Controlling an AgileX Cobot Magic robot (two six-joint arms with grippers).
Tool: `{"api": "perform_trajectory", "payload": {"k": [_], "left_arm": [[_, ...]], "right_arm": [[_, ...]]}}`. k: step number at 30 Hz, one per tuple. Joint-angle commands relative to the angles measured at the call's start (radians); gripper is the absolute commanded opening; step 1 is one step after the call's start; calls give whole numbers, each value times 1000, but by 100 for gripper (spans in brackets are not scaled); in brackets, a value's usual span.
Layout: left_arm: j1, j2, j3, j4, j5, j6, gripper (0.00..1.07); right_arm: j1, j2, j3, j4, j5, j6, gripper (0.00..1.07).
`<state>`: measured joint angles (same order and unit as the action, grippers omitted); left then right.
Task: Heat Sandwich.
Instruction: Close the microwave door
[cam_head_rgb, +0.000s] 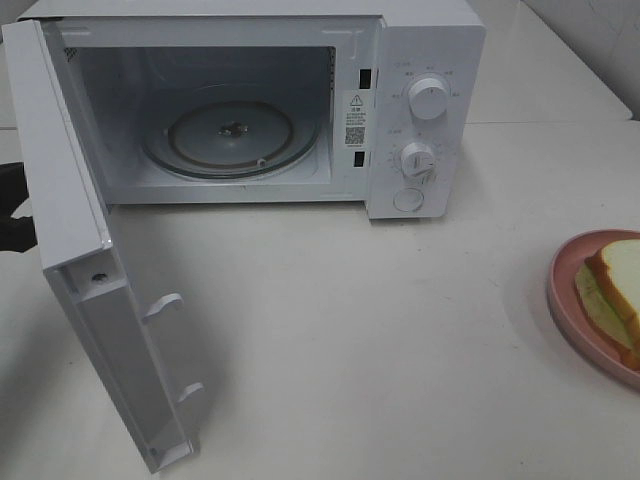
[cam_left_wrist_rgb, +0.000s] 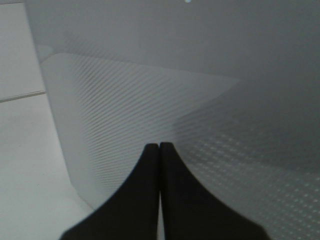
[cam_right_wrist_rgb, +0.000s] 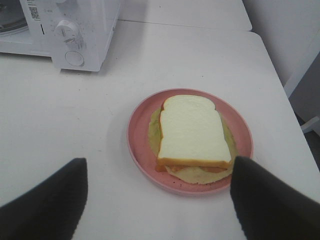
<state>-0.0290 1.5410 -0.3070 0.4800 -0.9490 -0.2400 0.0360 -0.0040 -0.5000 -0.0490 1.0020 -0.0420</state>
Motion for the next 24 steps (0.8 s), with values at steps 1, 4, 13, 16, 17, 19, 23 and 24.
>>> {"api": "perform_trajectory", "payload": {"k": [1,4,13,16,17,19,23,24], "left_arm": [[-76,16,-32,-29,-9,24,0],[-113,28,-42,-69,-10,24,0],[-298,87,-132,-219,33,65,0],[-348,100,-168,-283,72,66,0],[-365,104,-181,-307,80,69,0],[-378,108,-196,-330,88,77,0],[-473,138,-287,-443,165,171,0],[-473,138,-287,-443,165,171,0]], "right_arm": [[-5,-26,2,5,-6,0,76],[-5,-26,2,5,-6,0,76],[-5,-26,2,5,-6,0,76],[-5,-26,2,5,-6,0,76],[-5,-26,2,5,-6,0,76],[-5,-26,2,5,-6,0,76],[-5,-26,2,5,-6,0,76],[-5,-26,2,5,-6,0,76]]}}
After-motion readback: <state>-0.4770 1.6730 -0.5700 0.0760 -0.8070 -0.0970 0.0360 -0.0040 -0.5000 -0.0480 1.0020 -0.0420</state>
